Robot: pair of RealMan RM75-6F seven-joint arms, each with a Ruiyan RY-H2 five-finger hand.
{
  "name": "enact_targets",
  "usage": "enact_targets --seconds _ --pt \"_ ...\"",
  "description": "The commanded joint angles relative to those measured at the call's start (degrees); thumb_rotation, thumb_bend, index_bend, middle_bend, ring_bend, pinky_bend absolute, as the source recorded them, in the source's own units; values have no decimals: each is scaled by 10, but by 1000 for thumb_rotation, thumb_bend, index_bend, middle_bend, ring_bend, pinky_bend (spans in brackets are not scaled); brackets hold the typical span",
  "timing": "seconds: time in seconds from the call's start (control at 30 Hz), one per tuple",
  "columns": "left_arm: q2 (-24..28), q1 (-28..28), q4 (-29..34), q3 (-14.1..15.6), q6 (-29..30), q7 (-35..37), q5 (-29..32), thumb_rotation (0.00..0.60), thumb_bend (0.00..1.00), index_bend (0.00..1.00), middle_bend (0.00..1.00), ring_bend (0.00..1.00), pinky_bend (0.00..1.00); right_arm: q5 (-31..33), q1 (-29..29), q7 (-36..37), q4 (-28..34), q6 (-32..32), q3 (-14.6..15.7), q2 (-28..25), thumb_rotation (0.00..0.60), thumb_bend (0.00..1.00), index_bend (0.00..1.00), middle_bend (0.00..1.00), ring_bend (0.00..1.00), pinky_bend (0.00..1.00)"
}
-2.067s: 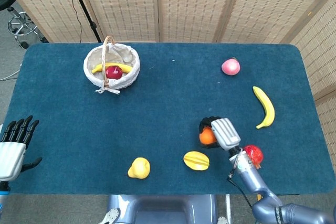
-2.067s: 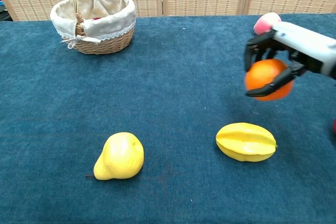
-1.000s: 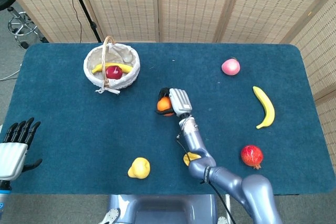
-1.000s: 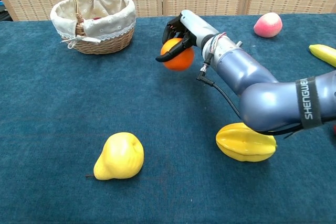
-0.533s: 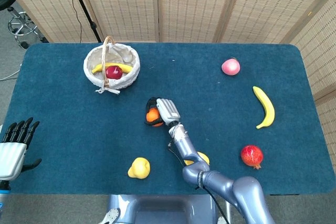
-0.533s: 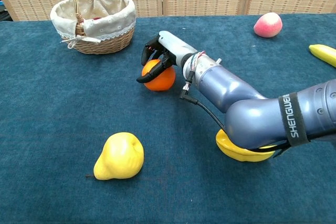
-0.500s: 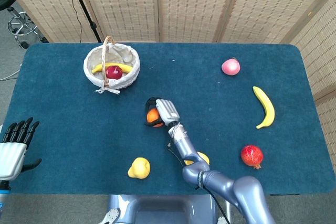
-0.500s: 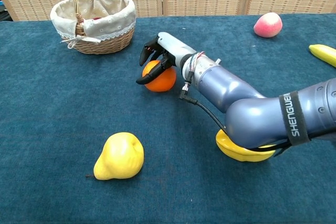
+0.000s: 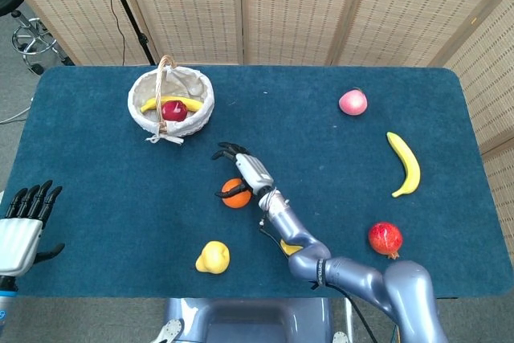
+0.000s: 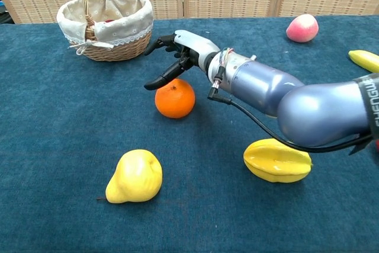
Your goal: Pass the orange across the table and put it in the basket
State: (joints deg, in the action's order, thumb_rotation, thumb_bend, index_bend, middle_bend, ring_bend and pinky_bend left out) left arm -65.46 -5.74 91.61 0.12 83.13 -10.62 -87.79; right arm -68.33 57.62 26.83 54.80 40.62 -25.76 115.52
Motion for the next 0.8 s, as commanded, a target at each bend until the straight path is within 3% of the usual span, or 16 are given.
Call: enact_targets --seconds 0.03,0.13,0.4,0.6,0.8 --pt "-1 0 0 0 -1 -2 0 600 0 0 0 0 60 -35 -37 58 108 -22 22 -85 600 0 252 84 17 29" --pt "-2 -1 -1 1 -1 -3 0 600 0 0 0 0 60 -73 -55 33 153 -12 57 -138 600 0 253 84 17 34" --pt "-4 0 0 0 1 -10 0 600 0 0 0 0 59 -100 -136 -186 280 73 147 -281 600 0 261 92 19 35" --pt "-6 -1 -1 0 0 -15 1 600 0 0 0 0 59 -93 -206 -309 393 156 188 -386 600 0 282 112 31 41" --pt "-12 -3 -2 3 -7 -24 -1 600 0 0 0 0 59 -113 -263 -347 455 234 210 -465 600 0 301 121 38 41"
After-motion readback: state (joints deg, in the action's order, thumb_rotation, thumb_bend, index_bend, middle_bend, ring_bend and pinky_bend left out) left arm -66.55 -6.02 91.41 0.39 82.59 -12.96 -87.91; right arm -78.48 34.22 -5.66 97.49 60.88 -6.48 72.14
